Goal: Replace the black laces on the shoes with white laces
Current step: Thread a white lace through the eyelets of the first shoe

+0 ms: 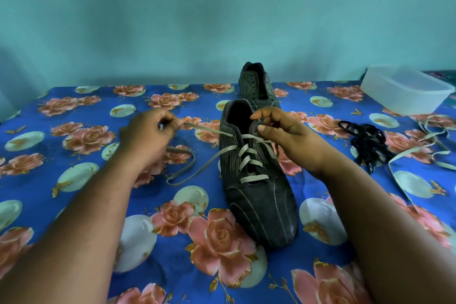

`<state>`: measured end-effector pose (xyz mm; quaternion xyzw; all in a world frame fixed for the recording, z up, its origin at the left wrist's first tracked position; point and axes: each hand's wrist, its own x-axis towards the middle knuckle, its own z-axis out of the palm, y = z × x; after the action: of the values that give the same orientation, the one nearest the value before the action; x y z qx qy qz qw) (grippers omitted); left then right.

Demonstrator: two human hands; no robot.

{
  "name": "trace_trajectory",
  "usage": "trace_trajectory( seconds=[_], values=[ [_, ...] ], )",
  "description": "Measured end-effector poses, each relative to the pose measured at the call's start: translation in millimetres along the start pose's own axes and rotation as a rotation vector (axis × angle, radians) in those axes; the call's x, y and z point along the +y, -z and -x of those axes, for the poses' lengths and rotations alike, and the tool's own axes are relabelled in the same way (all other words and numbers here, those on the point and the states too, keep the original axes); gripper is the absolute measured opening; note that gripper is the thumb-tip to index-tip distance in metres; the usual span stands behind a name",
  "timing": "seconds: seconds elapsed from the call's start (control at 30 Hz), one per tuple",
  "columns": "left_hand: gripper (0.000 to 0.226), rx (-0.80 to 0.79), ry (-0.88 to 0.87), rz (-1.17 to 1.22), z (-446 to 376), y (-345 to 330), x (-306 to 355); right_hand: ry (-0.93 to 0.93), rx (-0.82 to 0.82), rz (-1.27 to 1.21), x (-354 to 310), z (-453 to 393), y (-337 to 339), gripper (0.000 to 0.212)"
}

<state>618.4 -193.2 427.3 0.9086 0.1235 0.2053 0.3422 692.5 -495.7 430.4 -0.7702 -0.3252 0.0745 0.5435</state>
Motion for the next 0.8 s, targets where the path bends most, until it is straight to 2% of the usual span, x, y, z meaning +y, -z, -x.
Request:
trace_trajectory(
  seconds=[0.1,0.17,0.23,0.3,0.33,0.4,0.43,0.5,0.6,0.7,0.73,0.8],
  values=[
    [0.020,0.268,0.150,-0.264,-9.6,9.9,-21.5,-0.002,0.010,-0.004,1.0,-0.7,-0.3,0.025],
    [0.022,0.312,0.228,-0.414,-8.7,9.4,-20.9,-0.004,0.021,-0.012,1.2,-1.1,-2.0,0.026],
    [0.028,0.314,0.150,-0.431,-6.5,2.0,-14.5,-0.002,0.030,-0.011,1.2,-1.0,-2.9,0.026],
    [0.035,0.248,-0.087,-0.241,-0.9,-3.9,1.0,-0.001,0.030,-0.009,1.1,-0.6,-3.3,0.026],
    [0.037,0.165,-0.210,-0.085,3.3,-6.9,8.9,0.000,0.031,-0.008,0.5,-0.4,-3.7,0.026],
    [0.041,-0.062,-0.336,0.160,15.9,-16.5,25.2,0.009,0.031,-0.004,-1.3,0.4,-4.5,0.024],
    [0.044,-0.155,-0.370,0.192,21.3,-21.7,31.0,0.012,0.033,0.002,-1.7,0.4,-5.0,0.024],
    [0.041,-0.239,-0.426,0.168,26.4,-30.1,37.5,0.012,0.033,0.006,-4.6,0.7,-6.2,0.026],
    [0.028,-0.270,-0.397,0.223,25.8,-30.4,38.5,0.012,0.020,0.007,-7.5,1.2,-6.0,0.028],
    [0.027,-0.256,-0.158,0.379,21.6,-14.4,33.9,0.011,0.016,-0.006,-12.2,3.0,-6.0,0.024],
    [0.027,-0.218,-0.109,0.373,19.3,-7.6,29.8,0.014,0.016,-0.003,-12.1,2.4,-5.5,0.024],
    [0.027,-0.110,-0.117,0.183,11.7,4.7,17.2,0.020,0.023,0.026,-10.6,1.4,-4.9,0.024]
  ],
)
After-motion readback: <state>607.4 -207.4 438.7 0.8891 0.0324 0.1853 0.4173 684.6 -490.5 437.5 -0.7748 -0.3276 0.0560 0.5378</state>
